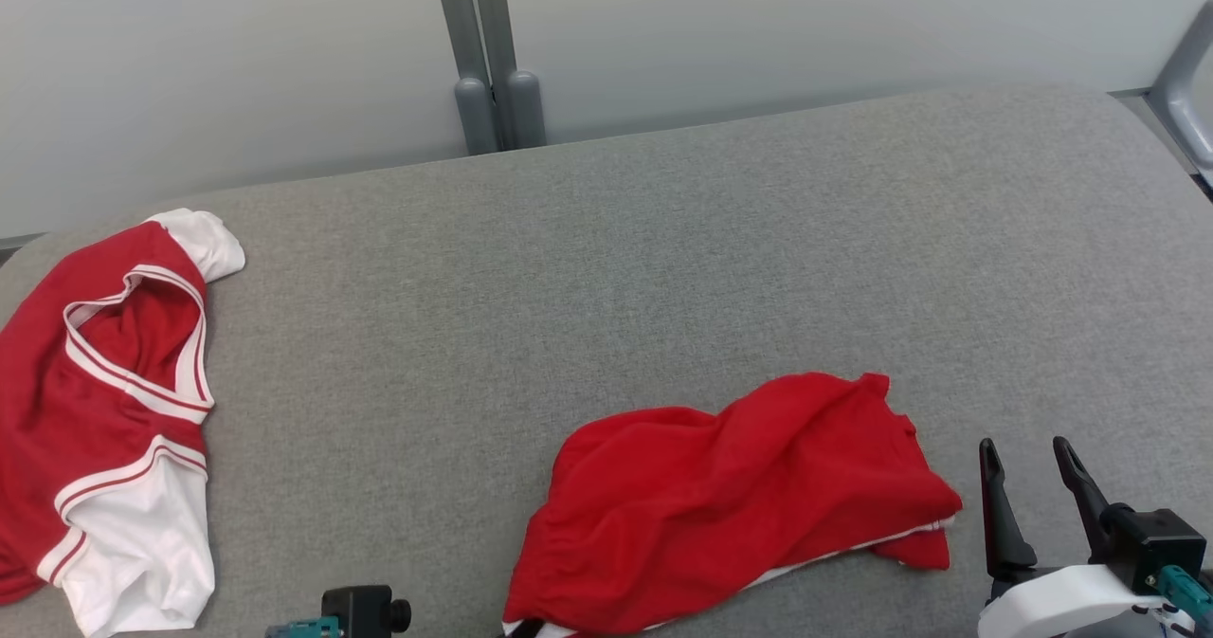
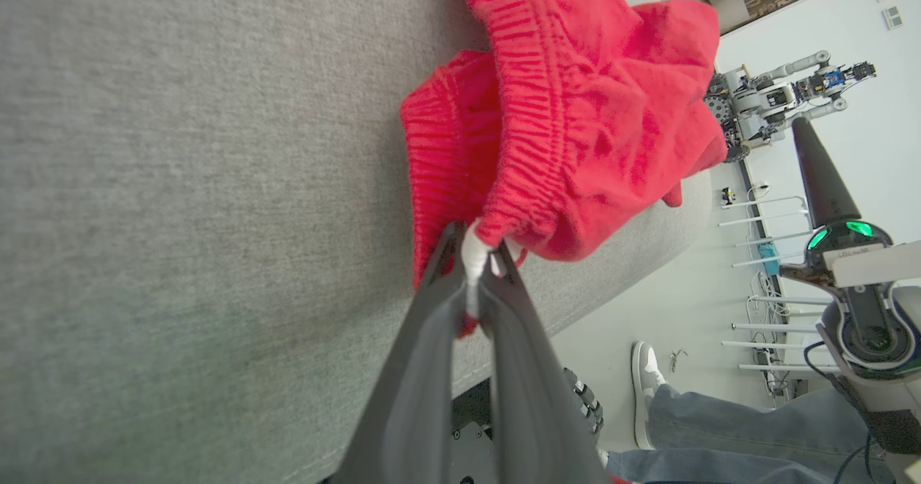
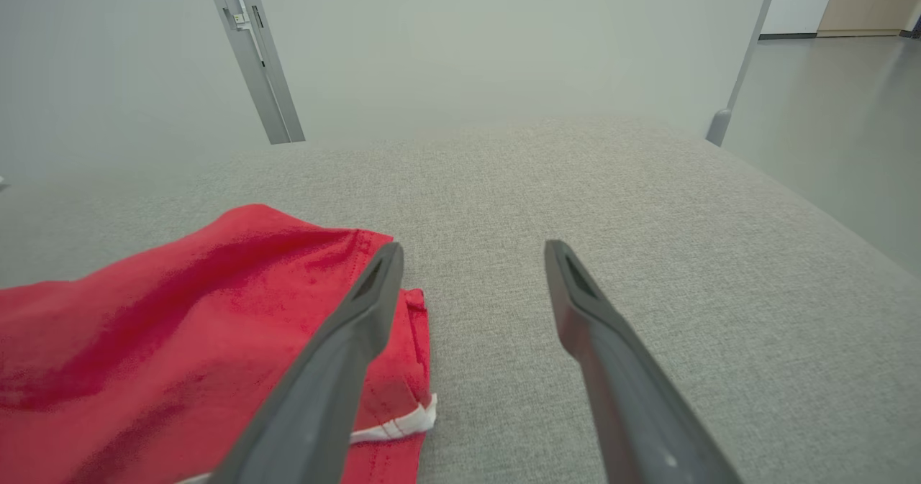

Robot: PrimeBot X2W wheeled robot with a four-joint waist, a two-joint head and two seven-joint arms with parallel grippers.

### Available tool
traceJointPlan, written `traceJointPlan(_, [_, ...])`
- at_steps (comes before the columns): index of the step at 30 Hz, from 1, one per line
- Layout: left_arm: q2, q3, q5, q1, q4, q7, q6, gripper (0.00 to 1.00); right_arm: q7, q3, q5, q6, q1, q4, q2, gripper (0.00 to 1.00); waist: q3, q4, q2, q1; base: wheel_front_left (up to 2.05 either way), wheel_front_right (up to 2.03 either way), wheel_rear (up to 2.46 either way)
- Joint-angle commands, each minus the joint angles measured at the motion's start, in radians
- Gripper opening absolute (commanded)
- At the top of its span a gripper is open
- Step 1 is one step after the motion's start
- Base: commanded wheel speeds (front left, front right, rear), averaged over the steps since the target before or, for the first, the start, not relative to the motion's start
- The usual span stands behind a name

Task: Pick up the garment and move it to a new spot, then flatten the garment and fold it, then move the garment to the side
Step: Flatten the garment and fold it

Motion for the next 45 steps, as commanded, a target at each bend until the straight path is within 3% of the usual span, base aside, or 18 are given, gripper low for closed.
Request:
traceJointPlan(1, [0.013, 0.003, 0.013, -0.005, 0.012, -0.024, -0.003, 1.0, -0.003, 0.004, -0.006, 0.0, -0.003, 0.004, -0.003, 1.0, -0.013, 0.024, 0.0, 0.0, 0.0, 0.0, 0.0])
traceJointPlan(4, [0.047, 0.0, 0.047, -0.011, 0.035, -0.051, 0.003, 1.0, -0.003, 0.017, -0.007, 0.0, -0.006, 0.005, -0.01, 1.0, -0.018, 0.017, 0.0, 0.0, 0.0, 0.0, 0.0])
traceJointPlan(7, [0.088, 0.006, 0.099, 0.003, 0.008, -0.074, 0.069, 1.0, -0.003, 0.01, -0.006, 0.0, -0.004, -0.002, -0.013, 1.0, -0.022, 0.003, 0.0, 0.0, 0.0, 0.0, 0.0])
traceJointPlan(11, [0.164, 0.039, 0.14, 0.044, -0.128, -0.102, 0.177, 1.0, -0.003, 0.01, -0.006, 0.0, 0.011, -0.009, -0.01, 1.0, -0.025, -0.029, 0.0, 0.0, 0.0, 0.0, 0.0])
traceJointPlan(15, [0.163, 0.033, 0.198, 0.001, -0.295, -0.107, 0.232, 1.0, -0.003, 0.005, -0.004, 0.0, 0.015, -0.014, -0.006, 1.0, -0.02, -0.061, 0.0, 0.0, 0.0, 0.0, 0.0])
traceJointPlan(18, [0.111, -0.029, 0.256, -0.114, -0.331, -0.038, 0.223, 1.0, -0.003, 0.013, -0.005, 0.0, -0.007, -0.019, -0.007, 1.0, 0.004, -0.09, 0.0, 0.0, 0.0, 0.0, 0.0])
traceJointPlan(20, [0.044, -0.061, 0.293, -0.206, -0.287, -0.005, 0.219, 1.0, -0.003, 0.022, -0.004, 0.0, -0.026, -0.021, -0.006, 1.0, 0.024, -0.112, 0.0, 0.0, 0.0, 0.0, 0.0])
traceJointPlan(24, [-0.083, -0.102, 0.337, -0.38, -0.091, 0.04, 0.199, 1.0, -0.003, 0.044, 0.0, 0.0, -0.055, -0.02, -0.002, 1.0, 0.059, -0.162, 0.0, 0.0, 0.0, 0.0, 0.0])
traceJointPlan(27, [-0.169, -0.134, 0.309, -0.461, 0.057, 0.084, 0.136, 1.0, -0.003, 0.048, 0.002, 0.0, -0.069, -0.013, 0.003, 1.0, 0.072, -0.2, 0.0, 0.0, 0.0, 0.0, 0.0])
traceJointPlan(30, [-0.214, -0.159, 0.278, -0.503, 0.182, 0.137, 0.081, 1.0, -0.003, 0.041, 0.003, 0.0, -0.068, -0.01, 0.007, 1.0, 0.077, -0.224, 0.0, 0.0, 0.0, 0.0, 0.0])
traceJointPlan(36, [-0.266, -0.247, 0.281, -0.53, 0.438, 0.237, 0.024, 1.0, -0.003, 0.056, 0.003, 0.0, -0.07, -0.003, 0.014, 1.0, 0.081, -0.261, 0.0, 0.0, 0.0, 0.0, 0.0])
traceJointPlan(37, [-0.266, -0.267, 0.285, -0.528, 0.483, 0.245, 0.018, 0.0, -0.003, 0.064, 0.005, 0.0, -0.076, -0.002, 0.015, 1.0, 0.081, -0.27, 0.0, 0.0, 0.0, 0.0, 0.0])
traceJointPlan(40, [-0.269, -0.254, 0.29, -0.542, 0.537, 0.165, 0.011, 0.0, -0.003, 0.059, 0.012, 0.0, -0.074, -0.005, 0.016, 1.0, 0.081, -0.273, 0.0, 0.0, 0.0, 0.0, 0.0])
traceJointPlan(45, [-0.27, -0.188, 0.327, -0.622, 0.612, -0.048, 0.042, 0.0, -0.003, 0.035, 0.013, 0.0, -0.059, -0.008, 0.019, 1.0, 0.085, -0.245, 0.0, 0.0, 0.0, 0.0, 0.0])
